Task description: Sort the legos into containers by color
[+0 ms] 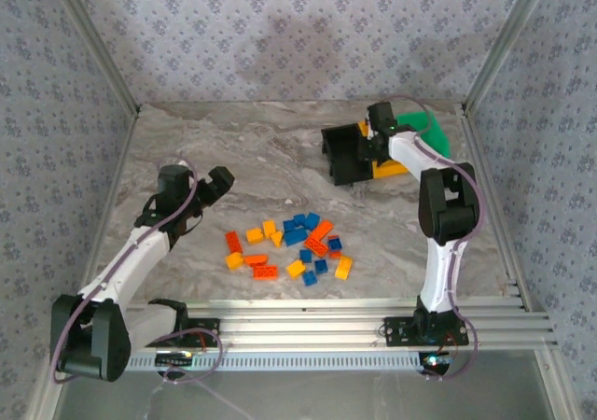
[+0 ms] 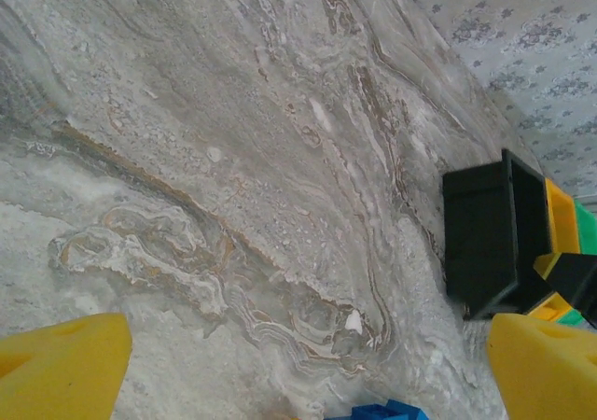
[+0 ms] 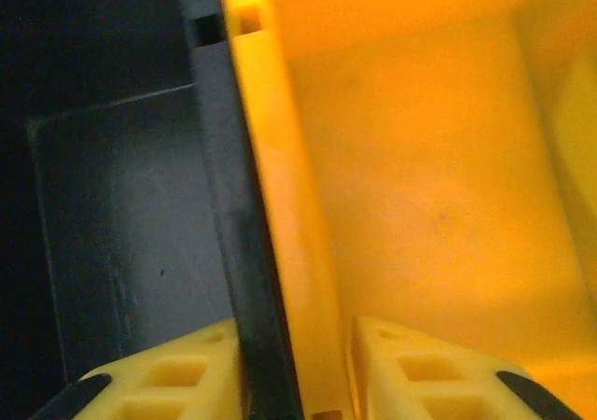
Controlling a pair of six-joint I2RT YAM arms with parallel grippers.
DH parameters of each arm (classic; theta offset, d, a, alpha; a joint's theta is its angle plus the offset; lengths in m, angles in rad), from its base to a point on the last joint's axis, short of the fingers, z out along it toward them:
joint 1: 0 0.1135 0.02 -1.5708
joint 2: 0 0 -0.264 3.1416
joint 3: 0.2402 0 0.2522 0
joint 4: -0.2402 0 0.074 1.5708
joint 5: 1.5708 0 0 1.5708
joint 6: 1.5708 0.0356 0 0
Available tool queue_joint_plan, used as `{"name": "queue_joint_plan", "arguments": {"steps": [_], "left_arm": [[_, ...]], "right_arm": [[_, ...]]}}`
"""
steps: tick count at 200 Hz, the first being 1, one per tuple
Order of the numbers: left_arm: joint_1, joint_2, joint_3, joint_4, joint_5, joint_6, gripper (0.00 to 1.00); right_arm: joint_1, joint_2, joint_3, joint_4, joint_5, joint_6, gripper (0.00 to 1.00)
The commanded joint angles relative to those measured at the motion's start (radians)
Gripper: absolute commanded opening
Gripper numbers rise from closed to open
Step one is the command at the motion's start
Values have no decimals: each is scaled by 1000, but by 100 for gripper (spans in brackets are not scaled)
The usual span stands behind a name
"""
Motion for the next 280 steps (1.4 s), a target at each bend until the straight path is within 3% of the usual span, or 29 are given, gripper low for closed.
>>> {"name": "queue_joint_plan", "arguments": {"steps": [1,24,132,178,253,280], "left_arm": [[-13,-37,-12,-22,13,0,98],[-14,-72,-23,-42,10,-1,99],[-17,-254,-61,-179,-13,-23,100],[-17,-272,-66,-200,-17,-19,100],[-17,-285,-81,-209,-24,-14,100],[-17,-293,-83,-212,-24,-4,100]], "right_arm": [[61,31,44,-58,40,67,23],[125,45,51,-53,68,130,0],[468,152,188,-136,274,497,0],[556,185,253,-193,306,568,0],[594,218,297,-204,317,604,0],[604,178,267,-148,316,589,34]]}}
